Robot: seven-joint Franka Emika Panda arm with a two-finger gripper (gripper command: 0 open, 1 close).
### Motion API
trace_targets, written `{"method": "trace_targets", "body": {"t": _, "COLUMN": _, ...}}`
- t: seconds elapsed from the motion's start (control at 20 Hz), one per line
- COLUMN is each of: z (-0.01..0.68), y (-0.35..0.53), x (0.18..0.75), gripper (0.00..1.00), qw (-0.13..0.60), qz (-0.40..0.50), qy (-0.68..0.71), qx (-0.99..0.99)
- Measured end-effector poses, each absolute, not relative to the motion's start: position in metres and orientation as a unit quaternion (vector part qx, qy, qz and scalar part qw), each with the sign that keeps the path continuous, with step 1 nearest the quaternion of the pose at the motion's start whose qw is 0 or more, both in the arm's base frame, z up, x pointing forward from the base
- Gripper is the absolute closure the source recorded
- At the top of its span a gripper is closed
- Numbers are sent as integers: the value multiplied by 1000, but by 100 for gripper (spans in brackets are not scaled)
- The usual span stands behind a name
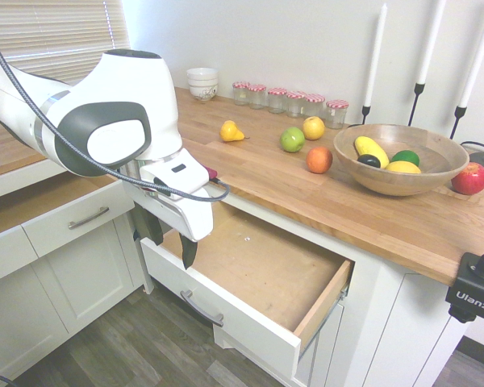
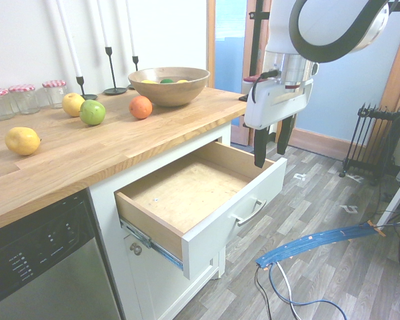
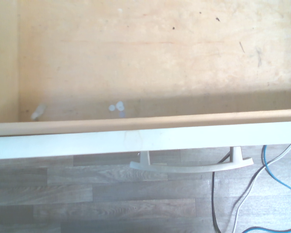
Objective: Close the drawer
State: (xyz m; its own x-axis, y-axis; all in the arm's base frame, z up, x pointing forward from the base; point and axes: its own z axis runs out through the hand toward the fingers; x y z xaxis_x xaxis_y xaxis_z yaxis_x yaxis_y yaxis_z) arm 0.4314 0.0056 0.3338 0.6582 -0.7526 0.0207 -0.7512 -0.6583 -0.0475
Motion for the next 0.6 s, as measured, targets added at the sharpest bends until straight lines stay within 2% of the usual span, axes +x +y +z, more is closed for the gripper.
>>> {"method": "trace_targets", "body": {"t": 0.6, "z": 230, "y": -22, "x": 437, "gripper": 0, "qw": 0, "qz": 22, "qy": 436, "qx": -900}}
